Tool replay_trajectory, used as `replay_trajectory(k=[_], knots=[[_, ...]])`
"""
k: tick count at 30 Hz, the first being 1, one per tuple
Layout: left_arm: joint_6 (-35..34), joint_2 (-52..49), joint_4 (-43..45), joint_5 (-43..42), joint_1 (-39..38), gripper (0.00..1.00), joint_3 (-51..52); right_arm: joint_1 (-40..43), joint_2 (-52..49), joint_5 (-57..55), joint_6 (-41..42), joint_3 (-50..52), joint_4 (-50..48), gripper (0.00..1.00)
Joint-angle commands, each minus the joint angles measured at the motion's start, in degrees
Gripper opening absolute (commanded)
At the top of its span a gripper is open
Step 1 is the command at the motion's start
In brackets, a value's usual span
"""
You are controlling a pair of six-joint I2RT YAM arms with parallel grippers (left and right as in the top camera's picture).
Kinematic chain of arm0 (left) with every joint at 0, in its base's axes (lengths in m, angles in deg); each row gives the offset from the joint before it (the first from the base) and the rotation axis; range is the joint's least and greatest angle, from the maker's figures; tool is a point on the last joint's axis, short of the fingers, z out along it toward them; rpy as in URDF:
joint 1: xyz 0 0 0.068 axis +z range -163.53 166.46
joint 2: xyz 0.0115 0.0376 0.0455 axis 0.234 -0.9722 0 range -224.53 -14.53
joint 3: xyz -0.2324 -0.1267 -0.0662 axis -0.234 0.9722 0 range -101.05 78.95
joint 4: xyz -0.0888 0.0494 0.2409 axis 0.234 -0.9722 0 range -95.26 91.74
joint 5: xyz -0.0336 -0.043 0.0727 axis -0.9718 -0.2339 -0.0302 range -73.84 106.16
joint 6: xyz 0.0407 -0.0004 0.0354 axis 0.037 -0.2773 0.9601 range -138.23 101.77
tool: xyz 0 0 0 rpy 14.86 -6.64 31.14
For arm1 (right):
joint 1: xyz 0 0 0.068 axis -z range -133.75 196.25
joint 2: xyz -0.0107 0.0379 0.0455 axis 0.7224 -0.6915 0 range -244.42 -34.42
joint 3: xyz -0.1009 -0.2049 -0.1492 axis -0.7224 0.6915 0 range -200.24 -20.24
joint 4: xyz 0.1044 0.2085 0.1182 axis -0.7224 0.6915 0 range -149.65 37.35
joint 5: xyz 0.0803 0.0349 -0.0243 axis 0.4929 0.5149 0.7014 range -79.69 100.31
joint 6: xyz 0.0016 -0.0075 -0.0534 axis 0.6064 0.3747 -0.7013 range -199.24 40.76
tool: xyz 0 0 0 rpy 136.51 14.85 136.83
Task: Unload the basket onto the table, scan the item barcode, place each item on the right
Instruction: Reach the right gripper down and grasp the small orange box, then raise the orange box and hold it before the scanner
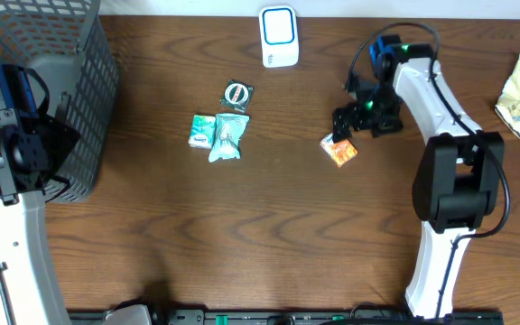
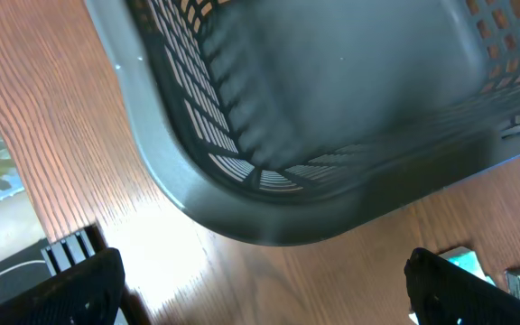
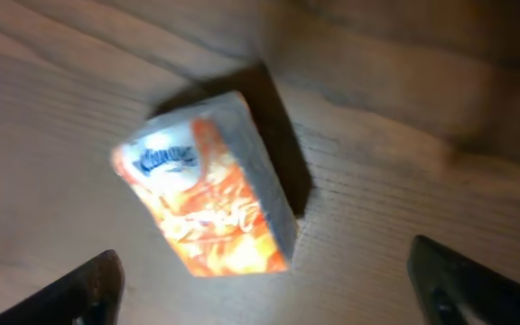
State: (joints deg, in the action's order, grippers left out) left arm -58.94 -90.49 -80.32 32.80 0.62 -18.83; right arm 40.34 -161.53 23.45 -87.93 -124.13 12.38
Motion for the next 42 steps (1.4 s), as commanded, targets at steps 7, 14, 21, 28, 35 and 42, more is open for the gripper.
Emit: replay_trajectory(k=[7, 14, 21, 28, 35, 42], knots=[[-0.5, 0.4, -0.2, 0.6, 0.3, 0.98, 0.1, 0.7, -0.4, 11.7, -8.5, 6.7, -5.6, 0.8], [-0.5, 0.4, -0.2, 0.6, 0.3, 0.98, 0.1, 0.6, -0.4, 11.6, -4.5, 13.2, -12.9, 0.42], [-0.5, 0.4, -0.2, 0.6, 0.3, 0.98, 0.1, 1.0, -0.3, 15.9, -1.0, 14.9, -14.0, 0.18], [-0.5, 0.4, -0.2, 0.6, 0.3, 0.97, 0.1, 1.0, -0.3, 34.0, -1.2, 13.6, -10.8, 0.01], [-0.5, 0.4, -0.2, 0.6, 0.3, 0.98, 0.1, 0.8, 0.4, 73.1, -11.3, 12.0, -8.5, 0.01], [-0.5, 0.4, -0.2, 0.6, 0.3, 0.98, 0.1, -1.2, 0.5, 76.4, -10.9, 12.0, -6.4, 0.01]])
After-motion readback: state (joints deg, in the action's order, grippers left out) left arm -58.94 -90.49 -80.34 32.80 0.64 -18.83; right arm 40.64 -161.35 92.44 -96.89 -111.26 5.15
